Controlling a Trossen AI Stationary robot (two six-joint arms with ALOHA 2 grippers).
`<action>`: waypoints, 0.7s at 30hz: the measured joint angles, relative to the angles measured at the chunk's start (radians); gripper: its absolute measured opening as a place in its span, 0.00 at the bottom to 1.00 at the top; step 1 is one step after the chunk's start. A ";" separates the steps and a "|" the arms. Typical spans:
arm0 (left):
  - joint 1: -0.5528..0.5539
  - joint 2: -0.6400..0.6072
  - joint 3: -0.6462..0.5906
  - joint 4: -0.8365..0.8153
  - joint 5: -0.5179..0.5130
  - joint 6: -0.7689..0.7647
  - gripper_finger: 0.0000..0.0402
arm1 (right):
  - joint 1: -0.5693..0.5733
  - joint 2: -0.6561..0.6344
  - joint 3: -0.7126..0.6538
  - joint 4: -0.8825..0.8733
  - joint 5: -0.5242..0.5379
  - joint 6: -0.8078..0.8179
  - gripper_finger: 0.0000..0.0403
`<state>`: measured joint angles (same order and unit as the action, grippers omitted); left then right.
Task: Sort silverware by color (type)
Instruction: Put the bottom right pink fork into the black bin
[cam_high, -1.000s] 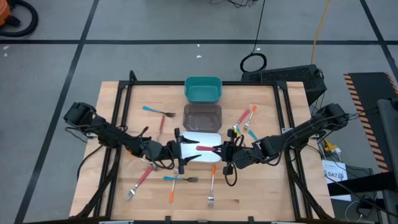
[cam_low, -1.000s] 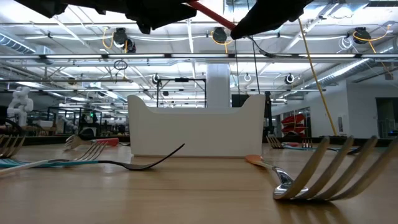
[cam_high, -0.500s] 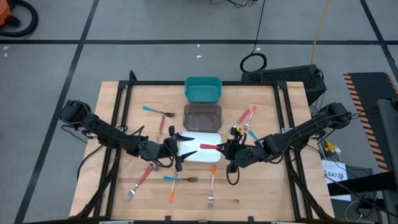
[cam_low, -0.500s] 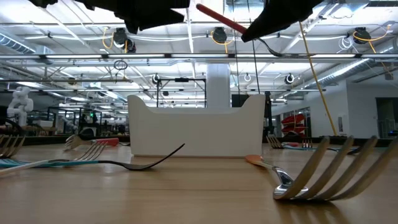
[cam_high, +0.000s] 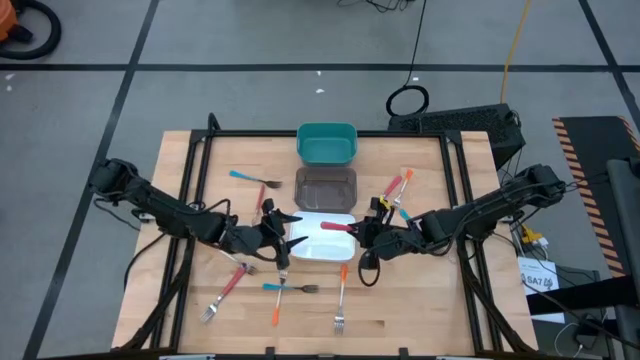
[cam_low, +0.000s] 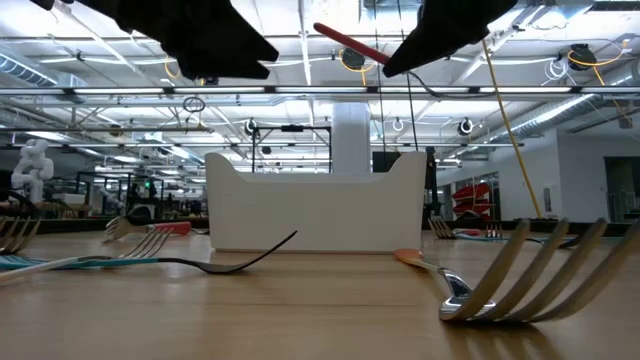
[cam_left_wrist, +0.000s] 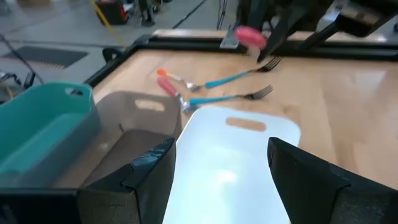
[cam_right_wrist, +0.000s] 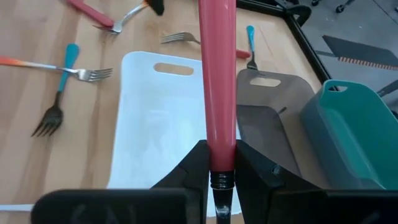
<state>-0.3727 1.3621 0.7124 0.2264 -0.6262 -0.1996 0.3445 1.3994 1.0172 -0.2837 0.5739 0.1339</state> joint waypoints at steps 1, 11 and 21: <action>0.003 0.000 0.000 -0.004 0.000 -0.006 0.63 | -0.006 0.000 0.000 -0.001 0.000 -0.004 0.12; 0.011 0.000 0.000 -0.015 0.000 -0.033 0.63 | -0.064 0.000 0.000 -0.024 -0.050 -0.036 0.12; 0.028 0.001 0.000 0.020 0.000 -0.039 0.63 | -0.152 0.000 0.000 -0.022 -0.142 -0.060 0.12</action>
<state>-0.3443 1.3628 0.7124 0.2463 -0.6258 -0.2384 0.1928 1.3994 1.0176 -0.3054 0.4320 0.0742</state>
